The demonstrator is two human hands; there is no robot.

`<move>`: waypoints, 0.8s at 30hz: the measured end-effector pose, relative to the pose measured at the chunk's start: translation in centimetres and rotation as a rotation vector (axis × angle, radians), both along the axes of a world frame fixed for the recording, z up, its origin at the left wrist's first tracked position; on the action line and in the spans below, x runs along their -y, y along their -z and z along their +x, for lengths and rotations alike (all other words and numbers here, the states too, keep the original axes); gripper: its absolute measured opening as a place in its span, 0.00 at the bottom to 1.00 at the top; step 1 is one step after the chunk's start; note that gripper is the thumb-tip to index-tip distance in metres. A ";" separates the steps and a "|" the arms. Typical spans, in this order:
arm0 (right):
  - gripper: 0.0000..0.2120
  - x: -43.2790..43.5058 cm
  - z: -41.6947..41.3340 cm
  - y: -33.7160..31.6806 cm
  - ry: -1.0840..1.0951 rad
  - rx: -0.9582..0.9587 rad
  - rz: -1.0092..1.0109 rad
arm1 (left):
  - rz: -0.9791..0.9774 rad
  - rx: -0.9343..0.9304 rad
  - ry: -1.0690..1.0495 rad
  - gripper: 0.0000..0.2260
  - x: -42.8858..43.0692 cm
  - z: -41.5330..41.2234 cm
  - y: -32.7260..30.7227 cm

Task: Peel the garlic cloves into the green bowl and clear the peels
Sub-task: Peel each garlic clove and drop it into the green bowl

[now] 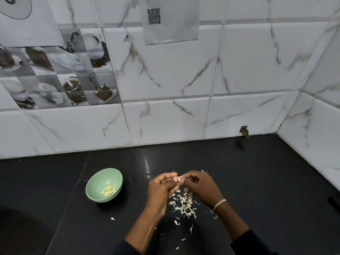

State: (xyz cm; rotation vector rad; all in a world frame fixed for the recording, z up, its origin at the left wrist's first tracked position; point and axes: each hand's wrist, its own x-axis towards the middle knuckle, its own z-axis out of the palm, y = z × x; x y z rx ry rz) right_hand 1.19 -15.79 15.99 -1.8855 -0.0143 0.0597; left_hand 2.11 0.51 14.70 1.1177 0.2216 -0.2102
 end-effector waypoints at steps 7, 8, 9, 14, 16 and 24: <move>0.04 -0.2 -0.3 -0.6 0.012 0.087 -0.076 | 0.142 0.090 -0.064 0.08 0.4 -0.1 -0.2; 0.05 -0.3 -0.3 -0.5 0.009 0.104 -0.096 | 0.157 0.100 -0.068 0.07 0.4 -0.2 -0.3; 0.05 -0.3 -0.3 -0.6 0.007 0.118 -0.118 | 0.166 0.105 -0.068 0.07 0.4 -0.2 -0.4; 0.05 -0.4 -0.4 -0.8 0.013 0.091 -0.089 | 0.194 0.135 -0.068 0.07 0.5 -0.4 -0.5; 0.06 -0.4 -0.3 -0.8 0.010 0.031 0.010 | 0.218 0.165 -0.081 0.07 0.5 -0.5 -0.5; 0.07 -0.5 0.2 -0.4 0.069 0.008 0.071 | 0.243 0.228 -0.092 0.08 0.9 -0.8 -0.3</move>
